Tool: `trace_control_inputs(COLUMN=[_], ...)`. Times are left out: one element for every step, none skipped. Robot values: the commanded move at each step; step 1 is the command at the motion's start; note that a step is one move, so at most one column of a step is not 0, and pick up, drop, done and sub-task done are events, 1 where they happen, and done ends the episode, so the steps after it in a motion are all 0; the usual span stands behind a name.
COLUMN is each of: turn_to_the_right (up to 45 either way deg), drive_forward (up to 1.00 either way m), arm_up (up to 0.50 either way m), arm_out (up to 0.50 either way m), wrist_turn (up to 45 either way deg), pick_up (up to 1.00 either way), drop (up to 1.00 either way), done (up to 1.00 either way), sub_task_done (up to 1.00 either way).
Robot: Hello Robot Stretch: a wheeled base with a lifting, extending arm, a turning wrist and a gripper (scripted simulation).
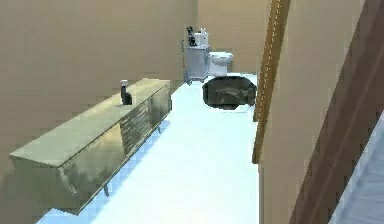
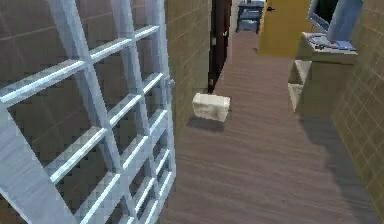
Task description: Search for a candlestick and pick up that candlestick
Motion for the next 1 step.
trace_control_inputs(turn_to_the_right=[0.0], drive_forward=[1.0], arm_up=[0.0], arm_out=[0.0], wrist_turn=[0.0], pick_up=[0.0], drop=[0.0], done=[0.0], sub_task_done=[0.0])
